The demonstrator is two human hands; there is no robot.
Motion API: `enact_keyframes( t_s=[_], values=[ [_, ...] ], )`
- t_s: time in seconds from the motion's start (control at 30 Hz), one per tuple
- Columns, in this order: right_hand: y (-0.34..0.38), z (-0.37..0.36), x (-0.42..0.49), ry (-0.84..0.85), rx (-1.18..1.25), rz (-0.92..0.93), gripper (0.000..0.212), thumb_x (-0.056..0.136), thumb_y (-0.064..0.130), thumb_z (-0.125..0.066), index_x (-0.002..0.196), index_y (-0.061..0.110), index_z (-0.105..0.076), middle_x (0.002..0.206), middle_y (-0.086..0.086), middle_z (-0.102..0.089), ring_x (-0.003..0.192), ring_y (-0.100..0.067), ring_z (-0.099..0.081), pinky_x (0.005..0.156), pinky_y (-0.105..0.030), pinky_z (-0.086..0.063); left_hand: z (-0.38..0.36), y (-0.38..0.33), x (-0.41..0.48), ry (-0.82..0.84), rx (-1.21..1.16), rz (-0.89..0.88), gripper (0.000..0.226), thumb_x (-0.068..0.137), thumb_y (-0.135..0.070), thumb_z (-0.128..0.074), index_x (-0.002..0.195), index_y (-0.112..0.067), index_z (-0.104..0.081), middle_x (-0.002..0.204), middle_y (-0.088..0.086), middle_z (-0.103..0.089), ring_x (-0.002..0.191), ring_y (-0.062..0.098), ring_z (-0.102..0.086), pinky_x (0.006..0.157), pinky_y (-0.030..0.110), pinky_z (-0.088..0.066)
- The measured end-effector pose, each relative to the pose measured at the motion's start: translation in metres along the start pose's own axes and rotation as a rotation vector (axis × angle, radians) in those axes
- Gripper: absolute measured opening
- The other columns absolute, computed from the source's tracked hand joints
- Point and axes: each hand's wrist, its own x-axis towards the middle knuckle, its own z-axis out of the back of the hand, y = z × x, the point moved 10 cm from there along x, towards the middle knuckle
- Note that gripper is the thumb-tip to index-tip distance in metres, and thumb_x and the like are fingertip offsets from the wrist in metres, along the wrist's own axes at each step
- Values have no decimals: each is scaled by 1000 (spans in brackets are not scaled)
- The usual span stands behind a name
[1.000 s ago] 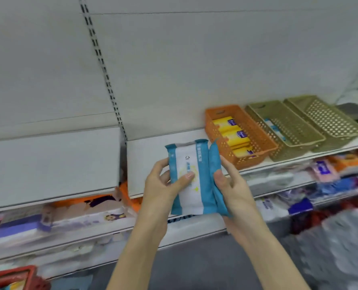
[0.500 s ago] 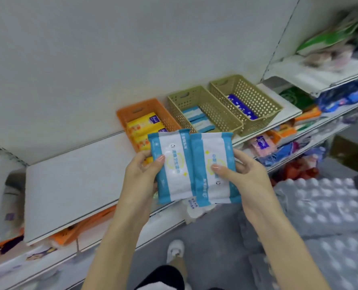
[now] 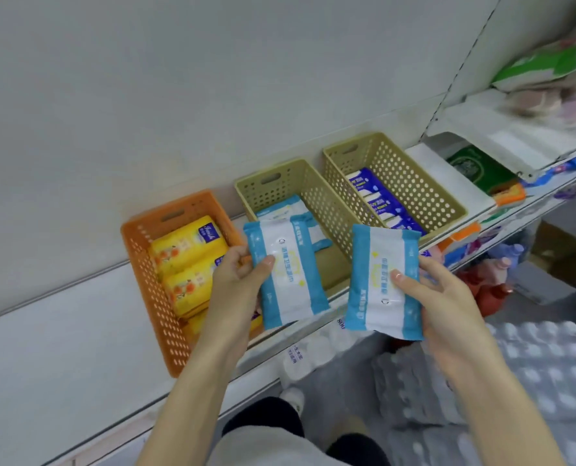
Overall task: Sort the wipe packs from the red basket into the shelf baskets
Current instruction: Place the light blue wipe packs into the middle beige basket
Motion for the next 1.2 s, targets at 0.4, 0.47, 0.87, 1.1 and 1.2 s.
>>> enact_keyframes(
  t_s=[0.4,0.47,0.87,1.1,1.2],
  values=[
    [-6,-35,95,243,-49,-215,34,86,-4,-59,117,8,-59,107,-8,-72,99,-26,-68,88,-46,-53,7,14,22,-262,-104,8,21,93,-4,-54,96,-23,-63,83,-14,-74,76,2,-70,57,24,-57],
    [-5,-42,106,283,-38,-242,33,85,-7,-58,116,7,-57,108,-9,-71,99,-25,-68,82,-42,-56,8,17,17,-320,-140,17,21,93,-5,-54,97,-23,-64,88,-11,-74,79,5,-71,63,30,-58],
    [-16,-73,136,435,51,-382,40,85,-12,-56,121,5,-47,118,-14,-65,104,-24,-66,87,-43,-55,11,22,4,-551,-274,-39,16,95,-7,-52,96,-20,-61,85,-11,-74,79,5,-71,70,30,-58],
    [28,-48,167,401,-166,-3,74,81,-14,-60,128,39,-41,121,-7,-59,109,-18,-62,72,-31,-59,33,33,-10,-691,-395,-40,13,95,-11,-53,99,-17,-63,93,-6,-73,89,10,-70,71,26,-59],
    [45,-34,179,327,-173,53,46,85,-7,-60,114,28,-52,97,-1,-67,94,-14,-67,64,-24,-56,47,33,-12,-706,-418,-39,11,95,-11,-53,97,-16,-63,85,-8,-75,85,10,-71,72,26,-59]
  ],
)
